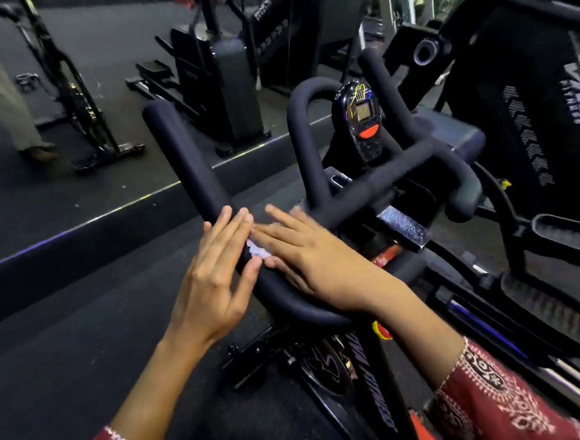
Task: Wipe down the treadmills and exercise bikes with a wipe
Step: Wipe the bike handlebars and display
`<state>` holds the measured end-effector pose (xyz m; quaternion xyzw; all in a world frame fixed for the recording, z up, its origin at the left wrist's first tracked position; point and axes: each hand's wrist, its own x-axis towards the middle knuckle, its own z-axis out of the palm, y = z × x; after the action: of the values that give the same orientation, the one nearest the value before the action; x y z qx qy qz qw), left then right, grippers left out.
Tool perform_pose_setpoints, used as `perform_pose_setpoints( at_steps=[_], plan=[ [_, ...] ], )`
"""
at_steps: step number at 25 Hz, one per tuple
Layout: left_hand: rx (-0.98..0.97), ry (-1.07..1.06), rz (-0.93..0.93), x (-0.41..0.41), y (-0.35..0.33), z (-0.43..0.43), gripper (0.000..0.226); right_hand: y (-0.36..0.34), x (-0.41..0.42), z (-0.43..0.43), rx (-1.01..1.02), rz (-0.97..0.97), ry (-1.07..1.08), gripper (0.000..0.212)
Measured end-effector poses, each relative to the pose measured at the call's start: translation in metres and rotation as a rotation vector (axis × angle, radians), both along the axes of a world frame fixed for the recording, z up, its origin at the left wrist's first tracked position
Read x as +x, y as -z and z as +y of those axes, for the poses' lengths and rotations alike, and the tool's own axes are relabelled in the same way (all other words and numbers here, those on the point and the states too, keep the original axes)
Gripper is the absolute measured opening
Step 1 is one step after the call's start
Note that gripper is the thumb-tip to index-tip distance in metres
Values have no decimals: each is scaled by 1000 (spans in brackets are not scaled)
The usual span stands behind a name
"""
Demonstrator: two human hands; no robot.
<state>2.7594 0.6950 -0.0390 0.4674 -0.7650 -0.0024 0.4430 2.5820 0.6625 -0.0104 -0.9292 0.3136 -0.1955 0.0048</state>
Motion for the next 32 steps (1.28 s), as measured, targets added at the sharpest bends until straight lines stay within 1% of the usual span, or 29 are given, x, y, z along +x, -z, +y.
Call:
perform_pose_setpoints(
  at_steps=[1, 3, 5, 6, 7, 9, 10, 11, 12, 13, 14, 16, 18, 21, 25, 27, 28, 29, 30, 32],
  plan=[
    [7, -3, -27, 0, -3, 0, 55, -1, -12, -8, -41, 61, -16, 49],
    [33, -4, -69, -7, -12, -4, 57, -10, -42, -22, 14, 112, -67, 45],
    [66, -28, -129, -17, -19, -10, 59, -18, -68, -36, 73, 91, -74, 46],
    [85, -43, -172, -21, -22, -12, 60, -22, -79, -40, 62, 75, -41, 50],
    [114, -55, -212, -25, -25, -12, 61, -22, -86, -42, 25, 49, -13, 50],
    [166, -77, -271, -32, -31, -14, 62, -25, -93, -43, -58, 15, 43, 33],
    [179, -94, -290, -36, -33, -15, 62, -28, -90, -43, -68, -17, 54, 40],
    [187, -116, -301, -40, -33, -15, 62, -27, -85, -44, -40, -27, 21, 49],
    [191, -137, -304, -43, -33, -15, 61, -27, -79, -46, 3, -8, -63, 45],
    [190, -159, -303, -46, -32, -15, 60, -24, -74, -49, 31, 21, -150, 36],
    [189, -178, -297, -48, -32, -15, 60, -22, -70, -53, 30, 63, -201, 38],
    [205, -200, -267, -56, -32, -16, 61, -19, -73, -67, 37, 85, -288, 45],
    [209, -171, -264, -75, -34, -19, 63, -19, -85, -78, 70, 41, -352, 42],
    [147, -158, -388, -107, -31, -25, 60, -17, -106, -88, 100, -20, -375, 41],
    [149, -253, -468, -135, -28, -31, 59, -10, -138, -97, 17, -86, -305, 43],
    [167, -319, -505, -149, -29, -32, 58, -1, -163, -99, -31, -110, -215, 46],
    [177, -343, -499, -154, -29, -33, 58, 0, -175, -98, -29, -134, -149, 51],
    [186, -368, -488, -159, -29, -34, 58, 0, -184, -98, -10, -181, -87, 55],
    [196, -397, -483, -164, -29, -35, 59, -3, -189, -98, 8, -271, -30, 55],
    [216, -446, -479, -171, -30, -37, 60, -7, -181, -99, 16, -473, 87, 48]
  ],
)
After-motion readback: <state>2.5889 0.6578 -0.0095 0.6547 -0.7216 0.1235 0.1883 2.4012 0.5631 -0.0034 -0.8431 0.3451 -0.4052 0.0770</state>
